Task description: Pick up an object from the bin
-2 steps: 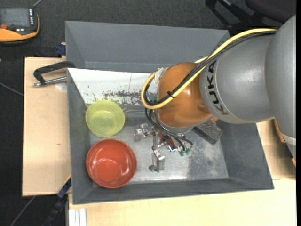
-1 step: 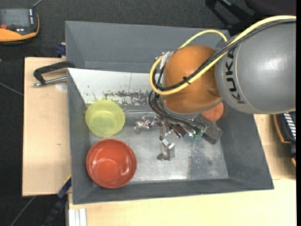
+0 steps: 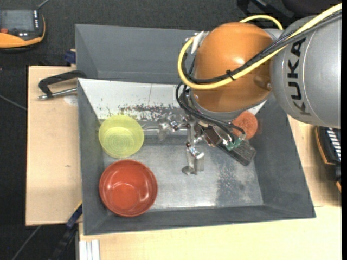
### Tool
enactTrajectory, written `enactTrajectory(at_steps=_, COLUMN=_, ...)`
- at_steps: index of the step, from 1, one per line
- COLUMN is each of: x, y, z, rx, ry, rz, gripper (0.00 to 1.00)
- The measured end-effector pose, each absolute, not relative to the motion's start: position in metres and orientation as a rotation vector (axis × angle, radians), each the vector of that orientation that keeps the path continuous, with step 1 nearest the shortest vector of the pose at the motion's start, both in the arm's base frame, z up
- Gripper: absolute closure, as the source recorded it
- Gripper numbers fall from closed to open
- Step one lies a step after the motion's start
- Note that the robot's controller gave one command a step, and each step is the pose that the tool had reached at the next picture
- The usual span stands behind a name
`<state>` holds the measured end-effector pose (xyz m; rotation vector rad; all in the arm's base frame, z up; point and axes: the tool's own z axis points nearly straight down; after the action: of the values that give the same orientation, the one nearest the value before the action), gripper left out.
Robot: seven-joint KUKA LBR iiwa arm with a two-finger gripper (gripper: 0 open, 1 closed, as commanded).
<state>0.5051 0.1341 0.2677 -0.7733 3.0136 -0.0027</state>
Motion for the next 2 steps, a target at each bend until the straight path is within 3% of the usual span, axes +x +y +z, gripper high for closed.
enactTrajectory(at_steps=1, x=0.513, y=0.182, z=0.374, rx=-1.245, ry=2.836, rz=-0.009, gripper=0.0)
enactTrajectory(at_steps=2, x=0.516, y=0.168, z=0.35, rx=-1.563, ry=2.671, rz=-0.016, gripper=0.0)
